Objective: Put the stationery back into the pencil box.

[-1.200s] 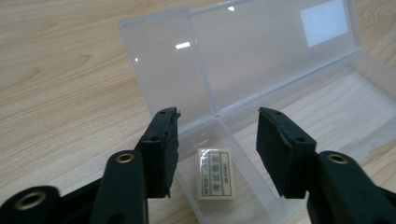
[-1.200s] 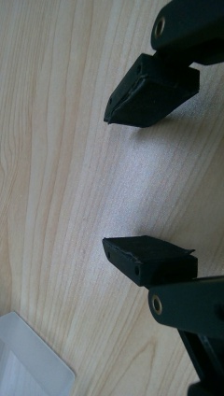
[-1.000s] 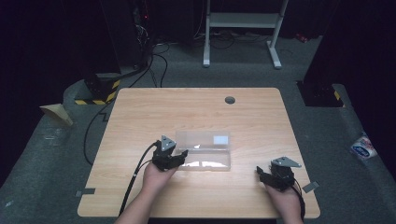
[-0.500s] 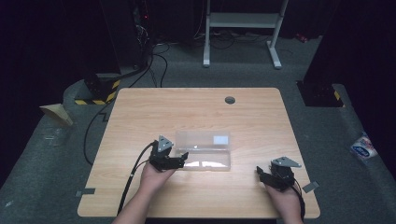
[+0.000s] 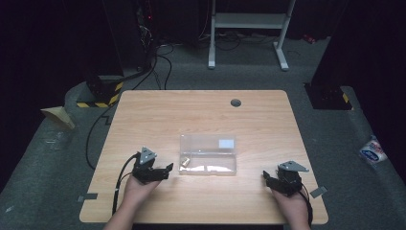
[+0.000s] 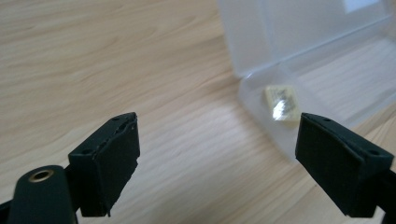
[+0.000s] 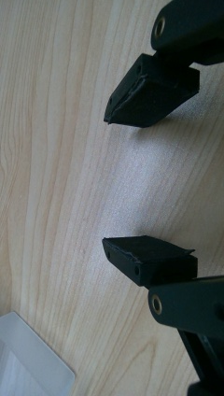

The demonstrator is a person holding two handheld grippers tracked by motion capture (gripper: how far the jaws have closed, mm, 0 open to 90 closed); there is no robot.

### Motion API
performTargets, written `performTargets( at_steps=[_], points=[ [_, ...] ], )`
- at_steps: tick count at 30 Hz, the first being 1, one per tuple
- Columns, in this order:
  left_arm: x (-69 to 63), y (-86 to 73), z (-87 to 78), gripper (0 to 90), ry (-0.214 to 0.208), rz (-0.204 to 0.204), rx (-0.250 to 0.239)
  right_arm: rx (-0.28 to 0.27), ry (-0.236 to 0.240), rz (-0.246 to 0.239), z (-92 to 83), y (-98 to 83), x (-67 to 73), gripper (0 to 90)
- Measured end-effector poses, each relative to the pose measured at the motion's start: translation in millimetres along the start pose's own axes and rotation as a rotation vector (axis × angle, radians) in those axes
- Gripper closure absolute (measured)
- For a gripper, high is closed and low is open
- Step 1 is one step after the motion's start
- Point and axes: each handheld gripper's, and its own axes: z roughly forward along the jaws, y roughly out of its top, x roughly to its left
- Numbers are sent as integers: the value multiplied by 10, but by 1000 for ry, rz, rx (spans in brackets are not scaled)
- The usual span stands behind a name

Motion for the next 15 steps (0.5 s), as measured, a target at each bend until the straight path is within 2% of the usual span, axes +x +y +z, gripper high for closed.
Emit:
performTargets(
  at_steps=[5, 9, 11, 13, 15],
  points=[
    [203, -244, -121, 128, 42, 5, 68, 0, 0, 0, 0, 0, 1, 337],
    [290, -413, -211, 124, 69, 18, 109, 0, 0, 0, -3, -2, 2, 338],
    [322, -483, -234, 94, 61, -13, 105, -1, -2, -1, -2, -3, 2, 337],
    [315, -502, -237, 88, 76, -35, 94, -1, -2, 0, -2, -3, 4, 338],
    [294, -506, -238, 94, 82, -35, 87, -2, -3, -2, -2, -3, 3, 338]
  ],
)
